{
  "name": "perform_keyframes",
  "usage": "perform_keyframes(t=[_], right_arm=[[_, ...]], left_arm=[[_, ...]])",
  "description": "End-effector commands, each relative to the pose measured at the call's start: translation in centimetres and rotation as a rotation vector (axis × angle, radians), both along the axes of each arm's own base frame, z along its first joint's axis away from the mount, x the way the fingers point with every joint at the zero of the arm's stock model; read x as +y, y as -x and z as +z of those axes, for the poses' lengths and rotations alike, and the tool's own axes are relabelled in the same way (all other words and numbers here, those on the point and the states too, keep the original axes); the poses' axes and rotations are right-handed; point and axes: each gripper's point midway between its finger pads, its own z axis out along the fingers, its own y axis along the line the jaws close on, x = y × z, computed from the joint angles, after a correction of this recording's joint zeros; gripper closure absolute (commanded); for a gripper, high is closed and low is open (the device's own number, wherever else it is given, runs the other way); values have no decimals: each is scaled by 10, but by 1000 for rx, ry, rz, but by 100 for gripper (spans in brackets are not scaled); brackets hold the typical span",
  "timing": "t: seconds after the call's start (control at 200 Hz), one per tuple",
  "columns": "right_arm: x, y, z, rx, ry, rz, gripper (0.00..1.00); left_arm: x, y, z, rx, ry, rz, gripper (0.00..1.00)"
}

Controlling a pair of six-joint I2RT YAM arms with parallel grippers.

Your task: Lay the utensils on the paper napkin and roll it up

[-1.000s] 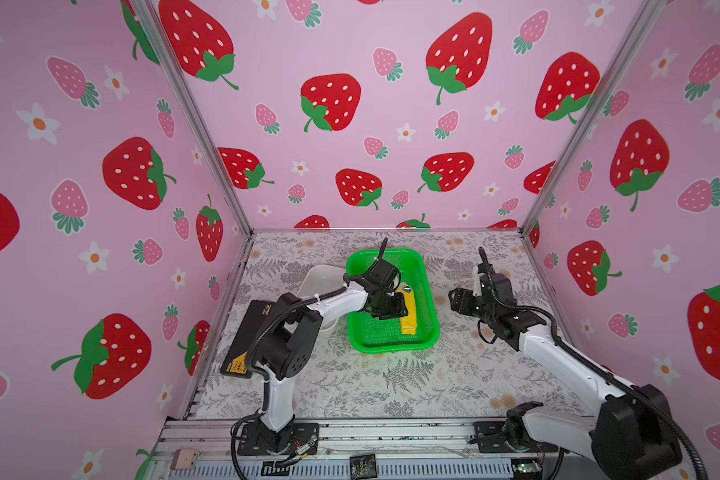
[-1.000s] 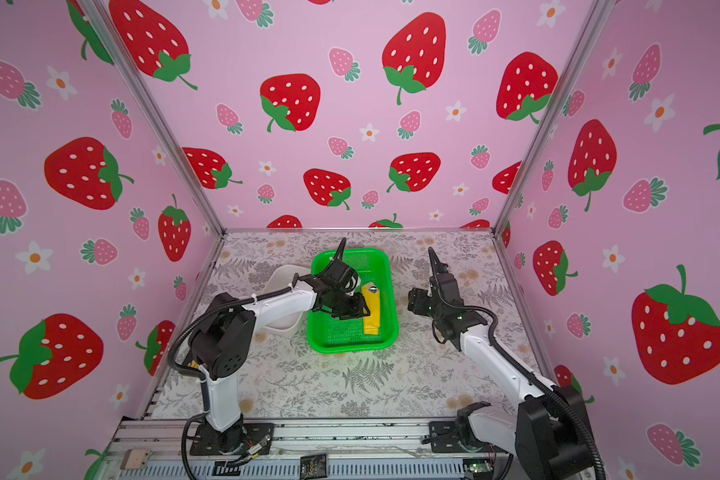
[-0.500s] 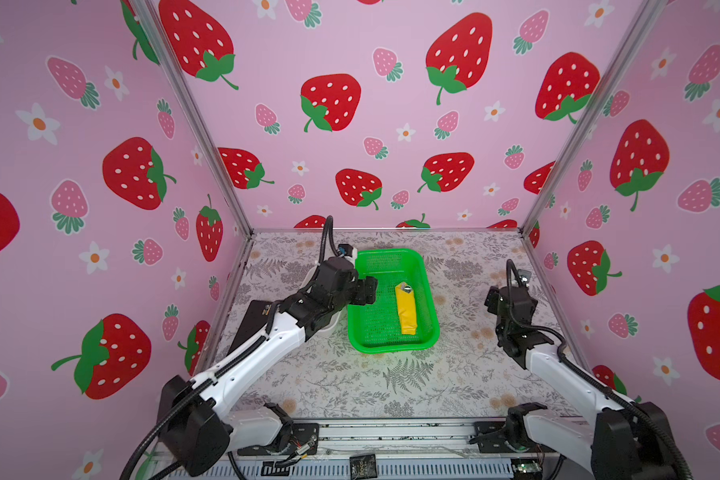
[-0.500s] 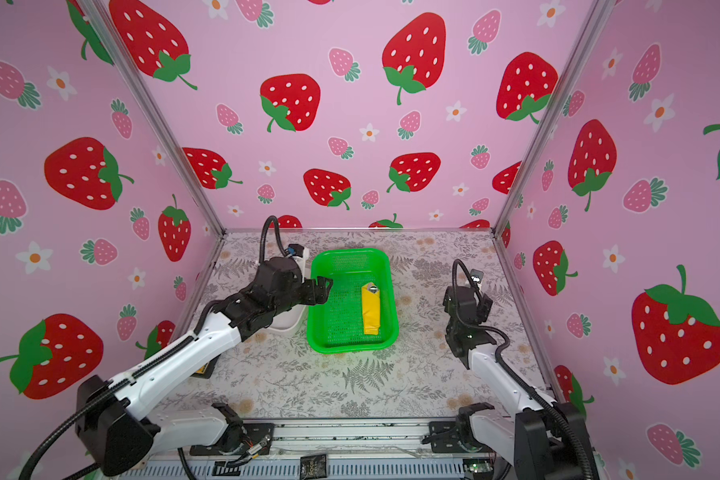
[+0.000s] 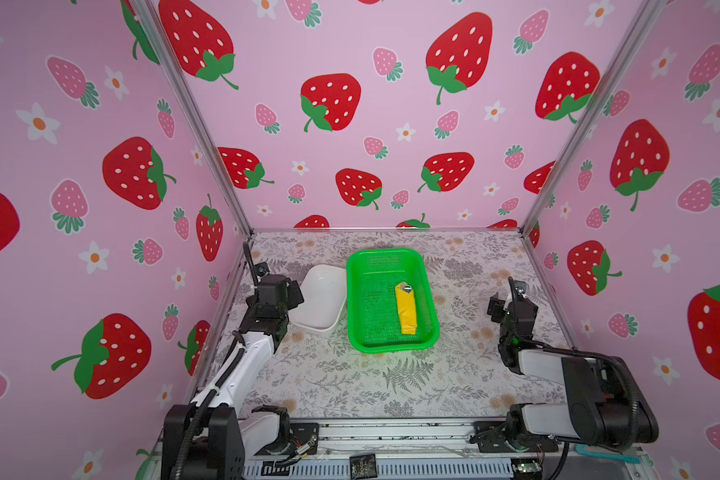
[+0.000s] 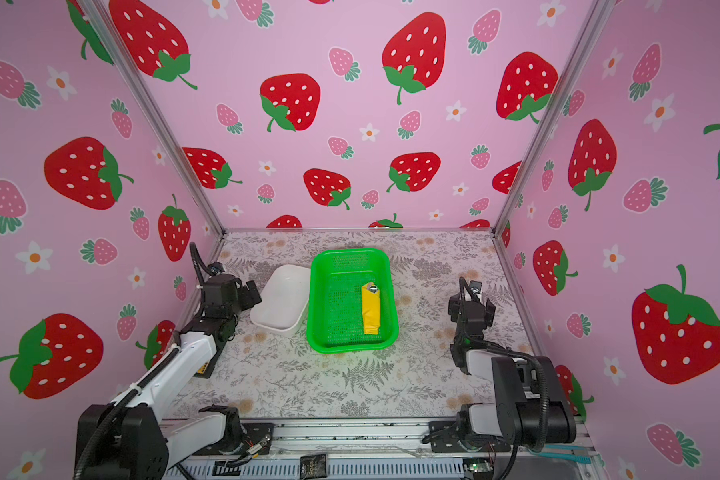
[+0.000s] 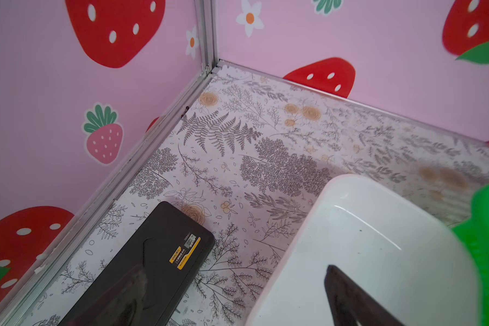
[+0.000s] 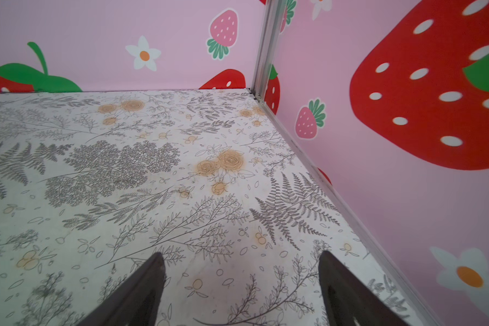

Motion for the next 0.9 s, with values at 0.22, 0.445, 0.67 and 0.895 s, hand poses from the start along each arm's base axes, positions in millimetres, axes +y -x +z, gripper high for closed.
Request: perform_keyframes(t=[0.22,0.445,0.67,0.895], right_arm=[[41,-6,25,-192,-1,267,14],[52,-2,16,-188,43,300,0],[31,-15,11,-151,20,153,0],[31,-16,10,-149,20,151,0]], left_arm=[[-21,-31,-40,-105,-62,-191,1],[-38,-37,-50,-153,-57,-316,1],[-38,-32,-65,-182,-62,-317,1],[-16,-36,-66,-147,-68,-183,1]])
